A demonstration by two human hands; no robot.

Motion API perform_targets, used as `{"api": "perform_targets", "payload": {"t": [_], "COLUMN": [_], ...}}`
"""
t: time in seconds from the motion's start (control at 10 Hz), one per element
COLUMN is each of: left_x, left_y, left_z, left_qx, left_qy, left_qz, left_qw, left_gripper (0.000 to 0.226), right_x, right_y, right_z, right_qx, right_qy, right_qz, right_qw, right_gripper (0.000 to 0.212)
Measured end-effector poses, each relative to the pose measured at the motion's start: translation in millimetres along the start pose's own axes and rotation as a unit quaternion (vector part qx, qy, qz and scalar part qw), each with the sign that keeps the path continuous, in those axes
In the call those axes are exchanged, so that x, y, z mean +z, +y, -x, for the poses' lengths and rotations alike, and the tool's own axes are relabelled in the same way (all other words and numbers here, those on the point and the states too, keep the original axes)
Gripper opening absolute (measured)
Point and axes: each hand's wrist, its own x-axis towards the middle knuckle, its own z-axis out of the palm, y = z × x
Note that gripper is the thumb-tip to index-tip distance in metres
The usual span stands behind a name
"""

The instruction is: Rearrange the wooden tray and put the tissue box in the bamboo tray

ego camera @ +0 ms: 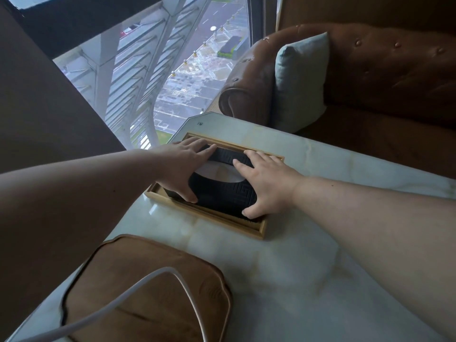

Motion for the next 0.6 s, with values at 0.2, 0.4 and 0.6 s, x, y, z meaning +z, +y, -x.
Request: {"api": "perform_targets", "payload": {"t": [0.2, 0.4, 0.6], "left_x": [-7, -6, -3], "left_y": [-2, -1, 10], "left_z": [-5, -7, 12], "left_qx": [0.003, 0.0, -0.011], "left_qy": [-0.015, -0.03, -0.013], "left_qz": [0.01, 0.011, -0.044], "left_qw": [1.0, 0.999, 0.999], "left_gripper": [0.136, 0.137, 0.123], "right_x": [1, 4, 4], "right_y": [-1, -1, -6], "right_z": [-2, -5, 11], "right_qx": [0.009, 0.018, 0.027], "right_qy": [0.011, 0.004, 0.009], "right_qz": [-0.006, 0.0, 0.039], "right_qw": [1.0, 1.0, 0.999], "right_gripper": [0.115, 0.113, 0.107]}}
